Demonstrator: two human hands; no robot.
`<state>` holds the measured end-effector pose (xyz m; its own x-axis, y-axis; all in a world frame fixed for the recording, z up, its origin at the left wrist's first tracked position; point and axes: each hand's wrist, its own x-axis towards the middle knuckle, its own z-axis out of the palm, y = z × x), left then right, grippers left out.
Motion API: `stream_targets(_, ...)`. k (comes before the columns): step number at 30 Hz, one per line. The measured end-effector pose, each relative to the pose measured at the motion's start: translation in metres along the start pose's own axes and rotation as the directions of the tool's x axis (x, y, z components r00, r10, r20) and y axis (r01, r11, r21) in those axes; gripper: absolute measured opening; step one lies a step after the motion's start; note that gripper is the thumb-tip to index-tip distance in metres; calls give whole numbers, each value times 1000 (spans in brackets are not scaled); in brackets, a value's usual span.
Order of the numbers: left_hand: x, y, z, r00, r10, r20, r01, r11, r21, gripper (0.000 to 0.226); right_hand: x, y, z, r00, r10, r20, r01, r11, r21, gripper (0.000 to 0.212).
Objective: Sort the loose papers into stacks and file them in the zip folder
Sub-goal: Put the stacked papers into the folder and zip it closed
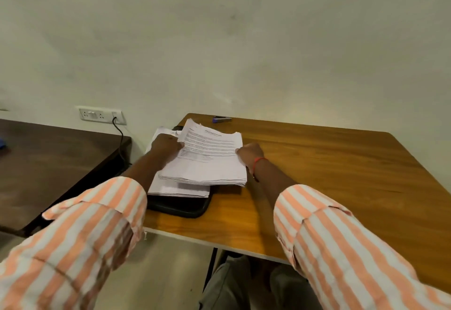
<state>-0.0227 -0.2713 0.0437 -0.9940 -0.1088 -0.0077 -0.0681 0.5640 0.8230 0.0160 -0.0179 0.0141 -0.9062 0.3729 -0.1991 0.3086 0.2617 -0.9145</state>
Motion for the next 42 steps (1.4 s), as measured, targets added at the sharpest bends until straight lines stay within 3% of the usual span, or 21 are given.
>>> stream_targets(3,3,-21,-19,993,-38,-109,39,999,3,17,-4,-11,34,998,-58,25,59,997,-55,24)
stream_targets(5,5,-34,-29,989,-62,-134,63,998,0,23,-9,-17,51,991,-125,40,128,987,-93,17)
stream_targets(13,3,-62,-44,966,48,-253,-9,989,151,21,-14,-13,91,975,-212,69,222,949,-222,19)
stream_targets(18,17,-75,-47,970,116,-214,-50,955,292,35,-13,-9,97,971,-229,63,237,912,-335,20)
stream_targets(21,22,-83,-41,984,90,-152,-39,949,313,26,-15,-7,102,971,-232,53,234,892,-388,21)
stream_targets(28,34,-69,-35,996,-57,-72,75,960,269,33,-14,-8,99,976,-214,39,212,892,-400,20)
stream_targets(31,37,-63,-35,986,-152,-72,163,970,181,34,-14,-7,92,981,-188,39,189,913,-361,15)
stream_targets(34,38,-58,-36,987,-152,-55,157,984,87,30,-11,-1,87,987,-158,16,157,949,-275,14)
stream_targets(37,20,-54,-31,996,-92,14,92,960,-264,16,-10,1,78,994,-104,10,105,986,-130,22)
stream_targets(39,4,-46,-28,996,-17,91,60,869,-491,14,-10,3,65,994,-103,22,103,995,4,31)
stream_targets(42,-13,-27,-24,984,108,142,2,789,-615,17,-15,7,37,993,-108,57,89,960,265,66)
